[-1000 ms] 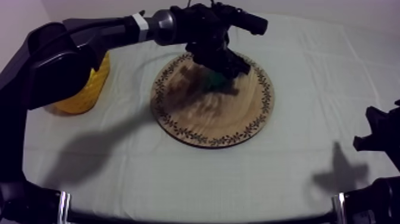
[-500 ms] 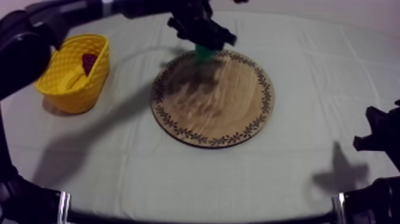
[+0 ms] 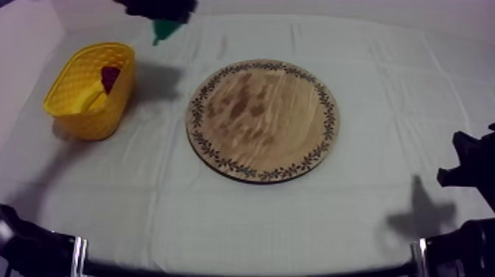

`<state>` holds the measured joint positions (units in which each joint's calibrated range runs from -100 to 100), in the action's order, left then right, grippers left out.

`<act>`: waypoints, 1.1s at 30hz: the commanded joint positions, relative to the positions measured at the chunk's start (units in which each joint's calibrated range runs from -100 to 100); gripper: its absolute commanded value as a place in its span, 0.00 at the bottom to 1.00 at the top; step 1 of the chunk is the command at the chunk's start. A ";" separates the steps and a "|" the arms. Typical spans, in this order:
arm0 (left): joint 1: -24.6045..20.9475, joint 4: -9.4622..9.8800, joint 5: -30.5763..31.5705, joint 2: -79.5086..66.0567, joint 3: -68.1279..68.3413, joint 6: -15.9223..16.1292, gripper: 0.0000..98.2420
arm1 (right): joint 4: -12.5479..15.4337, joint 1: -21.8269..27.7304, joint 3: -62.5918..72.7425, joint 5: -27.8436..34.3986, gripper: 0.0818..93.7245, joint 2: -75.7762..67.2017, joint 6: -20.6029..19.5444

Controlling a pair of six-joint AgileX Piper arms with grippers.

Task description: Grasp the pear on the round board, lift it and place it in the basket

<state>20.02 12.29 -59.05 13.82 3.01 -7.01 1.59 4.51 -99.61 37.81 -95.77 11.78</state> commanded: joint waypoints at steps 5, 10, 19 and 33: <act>-8.87 0.22 3.51 -7.94 6.96 3.22 0.48 | 0.00 0.01 -0.05 0.02 0.00 0.01 0.01; -13.33 0.89 7.67 -10.11 14.10 4.46 0.47 | 0.00 0.01 -0.05 0.02 0.00 0.01 0.01; -17.07 1.81 14.44 -11.21 29.15 4.65 0.46 | 0.00 0.01 -0.05 0.02 0.00 0.01 0.01; -17.94 0.97 21.52 -10.47 37.01 3.16 0.52 | 0.00 0.01 -0.05 0.02 0.00 0.01 0.01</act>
<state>2.10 13.26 -37.49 3.34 40.08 -3.79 1.59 4.51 -99.61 37.83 -95.77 11.78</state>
